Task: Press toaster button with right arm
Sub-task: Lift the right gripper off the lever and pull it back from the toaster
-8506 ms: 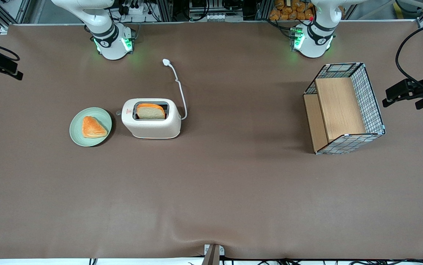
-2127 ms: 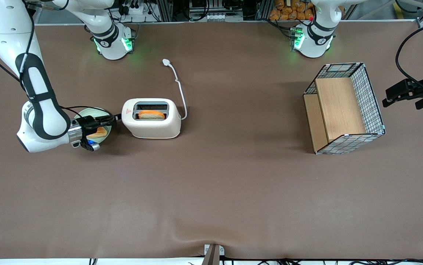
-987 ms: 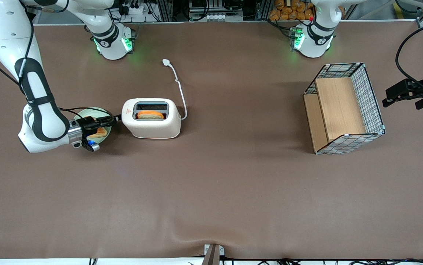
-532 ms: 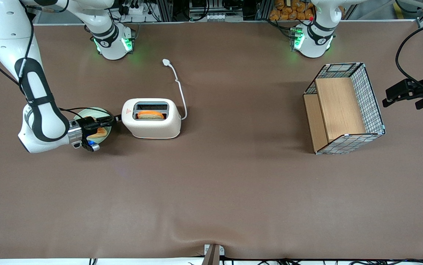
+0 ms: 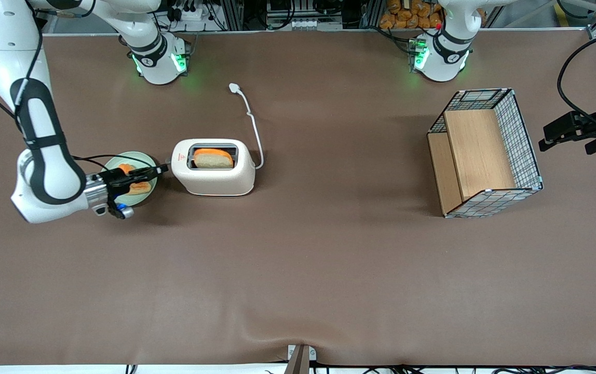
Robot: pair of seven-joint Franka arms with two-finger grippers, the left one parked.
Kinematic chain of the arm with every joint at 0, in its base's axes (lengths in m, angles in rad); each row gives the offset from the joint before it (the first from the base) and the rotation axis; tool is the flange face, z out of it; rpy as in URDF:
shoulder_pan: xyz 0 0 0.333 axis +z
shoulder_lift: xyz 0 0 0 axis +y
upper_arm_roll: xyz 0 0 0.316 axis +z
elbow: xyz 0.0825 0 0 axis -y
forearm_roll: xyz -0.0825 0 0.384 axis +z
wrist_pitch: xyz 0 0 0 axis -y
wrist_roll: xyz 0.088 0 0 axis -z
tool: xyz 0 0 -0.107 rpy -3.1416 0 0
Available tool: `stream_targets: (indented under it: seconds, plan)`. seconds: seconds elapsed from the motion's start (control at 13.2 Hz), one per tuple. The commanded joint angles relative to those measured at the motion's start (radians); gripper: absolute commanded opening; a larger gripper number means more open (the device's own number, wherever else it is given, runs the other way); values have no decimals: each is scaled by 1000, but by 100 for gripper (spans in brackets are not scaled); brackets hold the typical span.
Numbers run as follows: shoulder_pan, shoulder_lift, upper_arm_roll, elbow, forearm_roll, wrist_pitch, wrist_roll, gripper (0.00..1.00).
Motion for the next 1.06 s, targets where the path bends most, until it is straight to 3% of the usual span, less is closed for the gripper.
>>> stream_targets:
  seconds: [0.0,0.08,0.15,0.3,0.38,0.99]
  plan:
    - [-5,17,-6,138,-63,-72,51,0]
    - [-4,16,-6,181,-94,-88,63,0]
    - [-7,12,-6,214,-117,-95,62,14]
    - [-34,-15,-6,238,-136,-92,48,81]
    - [-34,-29,-8,255,-157,-92,49,100]
    - [12,-210,1,358,-514,15,54,100]
